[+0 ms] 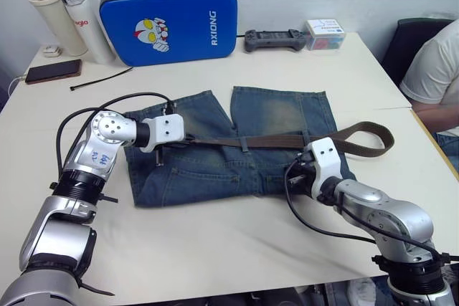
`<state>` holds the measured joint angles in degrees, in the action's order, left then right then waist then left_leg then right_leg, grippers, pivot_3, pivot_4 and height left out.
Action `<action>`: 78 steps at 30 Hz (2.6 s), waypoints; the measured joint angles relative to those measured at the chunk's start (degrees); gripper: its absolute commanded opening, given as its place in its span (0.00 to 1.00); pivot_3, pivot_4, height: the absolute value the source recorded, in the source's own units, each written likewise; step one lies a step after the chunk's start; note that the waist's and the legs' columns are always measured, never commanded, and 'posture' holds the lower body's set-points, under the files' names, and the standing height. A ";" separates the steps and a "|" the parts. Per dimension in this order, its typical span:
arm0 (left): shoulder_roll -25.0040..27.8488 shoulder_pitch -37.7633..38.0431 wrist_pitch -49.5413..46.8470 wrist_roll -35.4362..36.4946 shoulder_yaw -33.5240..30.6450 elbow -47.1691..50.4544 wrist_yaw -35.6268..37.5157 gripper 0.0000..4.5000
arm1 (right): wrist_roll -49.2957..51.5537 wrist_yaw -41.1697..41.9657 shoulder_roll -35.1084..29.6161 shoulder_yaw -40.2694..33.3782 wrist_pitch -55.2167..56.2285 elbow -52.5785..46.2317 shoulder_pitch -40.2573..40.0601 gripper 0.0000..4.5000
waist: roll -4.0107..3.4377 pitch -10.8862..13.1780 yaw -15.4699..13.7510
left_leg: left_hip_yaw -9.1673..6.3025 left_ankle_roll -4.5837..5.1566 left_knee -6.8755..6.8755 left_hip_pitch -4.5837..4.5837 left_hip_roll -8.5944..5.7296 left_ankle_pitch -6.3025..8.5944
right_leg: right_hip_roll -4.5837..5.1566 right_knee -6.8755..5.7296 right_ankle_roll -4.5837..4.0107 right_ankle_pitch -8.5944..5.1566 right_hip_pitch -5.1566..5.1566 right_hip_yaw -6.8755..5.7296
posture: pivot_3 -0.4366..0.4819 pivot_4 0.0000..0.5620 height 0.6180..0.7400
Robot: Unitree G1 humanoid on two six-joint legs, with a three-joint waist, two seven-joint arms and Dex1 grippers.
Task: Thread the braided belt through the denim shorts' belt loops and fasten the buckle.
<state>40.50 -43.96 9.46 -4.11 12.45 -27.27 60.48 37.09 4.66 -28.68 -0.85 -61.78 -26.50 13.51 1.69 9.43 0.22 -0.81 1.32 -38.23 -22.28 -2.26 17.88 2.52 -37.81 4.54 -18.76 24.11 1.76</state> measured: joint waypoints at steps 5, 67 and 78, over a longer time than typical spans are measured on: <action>-0.06 1.10 -2.74 1.60 -1.48 -0.21 -0.85 0.19 | -1.19 1.15 0.07 0.31 -0.59 0.77 1.29 0.00 | 0.04 -0.04 0.01 | 0.00 0.10 0.00 0.01 0.00 0.06 | 0.01 -0.02 0.00 0.00 0.00 0.00 | 0.48 0.27 0.99; 0.59 6.01 -51.88 31.58 -10.62 25.82 7.01 1.00 | -26.54 40.74 -27.00 13.90 28.88 6.06 2.37 0.05 | -0.36 0.21 -0.21 | -0.08 -0.14 -0.07 -0.11 -0.07 -0.04 | 0.03 0.22 0.03 0.01 -0.06 -0.01 | 0.48 0.27 0.99; 0.07 6.07 -50.66 30.99 -10.21 24.31 6.55 1.00 | -31.34 48.97 -35.73 11.07 48.78 12.40 1.13 0.00 | -0.37 0.22 -0.61 | -0.08 -0.13 -0.09 -0.11 -0.08 -0.03 | 0.04 0.24 0.03 0.01 -0.07 -0.03 | 0.48 0.27 0.99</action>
<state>40.57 -37.88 -41.20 26.88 2.25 -2.97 67.03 5.76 53.63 -64.41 10.23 -13.00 -14.10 14.64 1.32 9.65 -0.39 -0.88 1.19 -38.32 -22.39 -2.34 17.85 2.56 -37.57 4.57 -18.74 24.04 1.73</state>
